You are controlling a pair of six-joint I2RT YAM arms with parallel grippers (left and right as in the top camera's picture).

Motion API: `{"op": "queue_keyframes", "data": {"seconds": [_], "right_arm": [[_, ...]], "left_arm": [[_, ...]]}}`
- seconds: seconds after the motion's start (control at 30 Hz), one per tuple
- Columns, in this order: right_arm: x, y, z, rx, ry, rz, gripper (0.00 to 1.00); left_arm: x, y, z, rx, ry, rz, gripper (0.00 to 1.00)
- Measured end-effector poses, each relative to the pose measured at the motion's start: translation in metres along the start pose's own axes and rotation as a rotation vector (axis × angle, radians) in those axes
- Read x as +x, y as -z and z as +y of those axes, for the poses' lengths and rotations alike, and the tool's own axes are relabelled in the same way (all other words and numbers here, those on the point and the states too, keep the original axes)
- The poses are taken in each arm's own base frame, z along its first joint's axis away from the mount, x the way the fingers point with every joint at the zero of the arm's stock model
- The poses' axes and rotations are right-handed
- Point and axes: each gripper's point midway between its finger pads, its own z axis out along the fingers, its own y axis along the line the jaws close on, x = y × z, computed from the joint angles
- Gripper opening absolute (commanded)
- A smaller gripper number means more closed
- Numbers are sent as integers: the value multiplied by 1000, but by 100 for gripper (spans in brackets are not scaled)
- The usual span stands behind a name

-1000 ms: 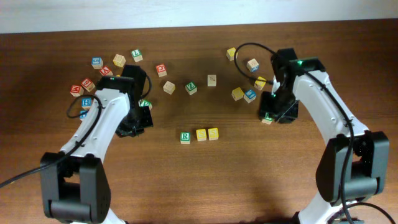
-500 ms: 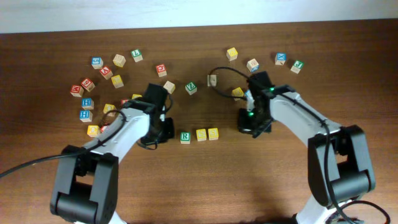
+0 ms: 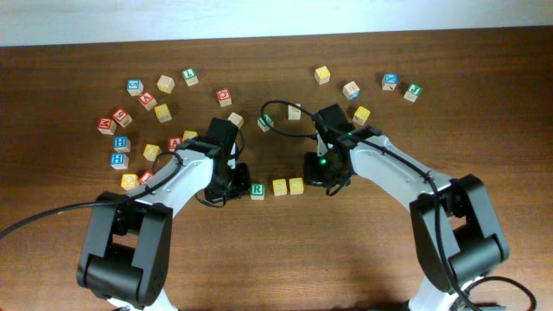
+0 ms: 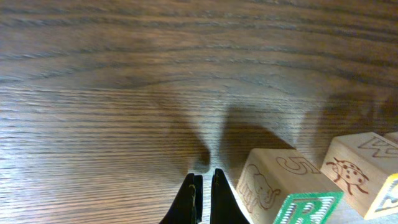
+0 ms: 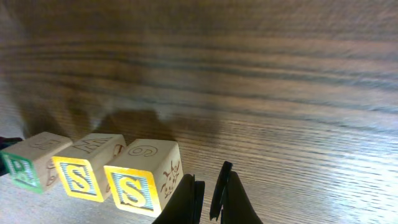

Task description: Spell out RSS

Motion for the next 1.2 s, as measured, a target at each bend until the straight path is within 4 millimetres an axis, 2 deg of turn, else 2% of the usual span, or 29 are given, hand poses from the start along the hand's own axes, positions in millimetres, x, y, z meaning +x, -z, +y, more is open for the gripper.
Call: {"op": "queue_keyframes", "data": {"seconds": [0.13, 0.63, 1.2], "right_arm": [[8, -12, 3, 3, -10, 38, 4], [20, -18, 22, -18, 34, 59, 4], [11, -18, 28, -40, 97, 20, 4]], "left_arm": [[1, 0, -3, 16, 0, 6, 0], [1, -3, -22, 47, -45, -16, 0], [-5, -2, -28, 75, -50, -38, 0]]}}
